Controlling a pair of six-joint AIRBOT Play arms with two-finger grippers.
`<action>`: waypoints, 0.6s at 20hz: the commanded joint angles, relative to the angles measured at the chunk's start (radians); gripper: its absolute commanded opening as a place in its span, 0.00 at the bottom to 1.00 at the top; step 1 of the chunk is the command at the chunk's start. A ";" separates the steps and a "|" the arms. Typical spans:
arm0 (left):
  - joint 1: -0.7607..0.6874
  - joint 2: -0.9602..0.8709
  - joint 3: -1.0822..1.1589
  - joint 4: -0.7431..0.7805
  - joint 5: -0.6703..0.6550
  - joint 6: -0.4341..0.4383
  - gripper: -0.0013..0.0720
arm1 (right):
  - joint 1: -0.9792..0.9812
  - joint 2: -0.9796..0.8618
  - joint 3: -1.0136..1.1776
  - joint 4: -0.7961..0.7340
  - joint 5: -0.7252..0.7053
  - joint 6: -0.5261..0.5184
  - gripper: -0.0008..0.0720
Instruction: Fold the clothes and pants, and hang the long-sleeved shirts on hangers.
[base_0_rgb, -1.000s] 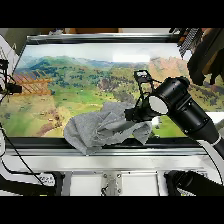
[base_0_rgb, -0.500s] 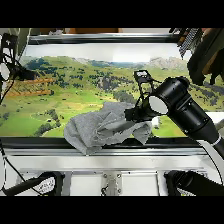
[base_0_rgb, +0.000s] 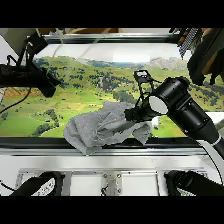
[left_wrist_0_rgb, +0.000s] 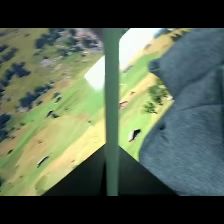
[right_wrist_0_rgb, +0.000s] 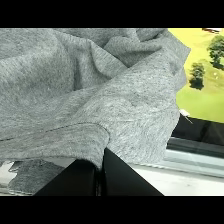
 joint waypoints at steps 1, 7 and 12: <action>-0.003 -0.039 0.000 -0.141 -0.259 0.159 0.03 | 0.001 0.000 0.000 0.000 0.000 0.000 0.05; -0.003 -0.122 0.000 -0.142 -0.314 0.159 0.03 | 0.001 0.000 0.000 0.000 0.000 0.000 0.05; 0.014 -0.157 0.000 -0.143 -0.362 0.224 0.03 | 0.001 0.000 0.000 0.000 0.000 0.000 0.05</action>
